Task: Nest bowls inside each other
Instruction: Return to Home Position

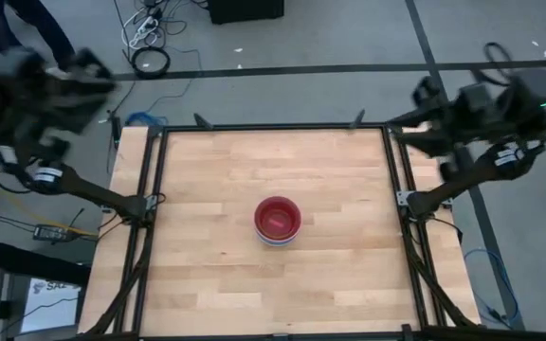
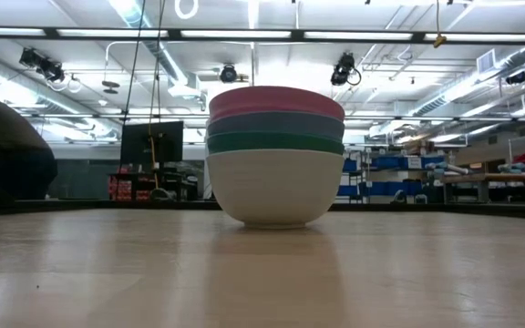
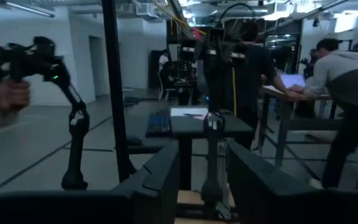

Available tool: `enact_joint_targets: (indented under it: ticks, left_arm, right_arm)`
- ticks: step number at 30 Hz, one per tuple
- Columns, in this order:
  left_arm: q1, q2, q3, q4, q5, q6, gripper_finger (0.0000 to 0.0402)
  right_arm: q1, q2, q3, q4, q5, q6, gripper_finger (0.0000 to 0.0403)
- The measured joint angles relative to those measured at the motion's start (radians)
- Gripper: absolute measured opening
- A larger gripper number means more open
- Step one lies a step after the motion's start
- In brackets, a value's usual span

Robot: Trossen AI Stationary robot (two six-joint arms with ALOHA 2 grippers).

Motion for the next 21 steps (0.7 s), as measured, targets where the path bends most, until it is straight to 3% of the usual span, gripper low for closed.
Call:
enact_joint_targets:
  ticks: [10,15,21]
  left_arm:
    - [0.000,-0.177,-0.026,-0.188,-0.135,0.070,0.0129]
    - [0.000,-0.299,-0.152,-0.176,-0.159,0.038,0.0129]
    - [0.000,-0.530,-0.389,-0.058,-0.163,0.020,0.0129]
  right_arm:
    - [0.000,-0.186,-0.002,-0.201,0.092,-0.026,0.0119]
    - [0.000,-0.279,-0.003,-0.199,0.098,-0.059,0.0119]
    - [-0.002,-0.387,-0.076,-0.191,0.108,-0.053,0.0119]
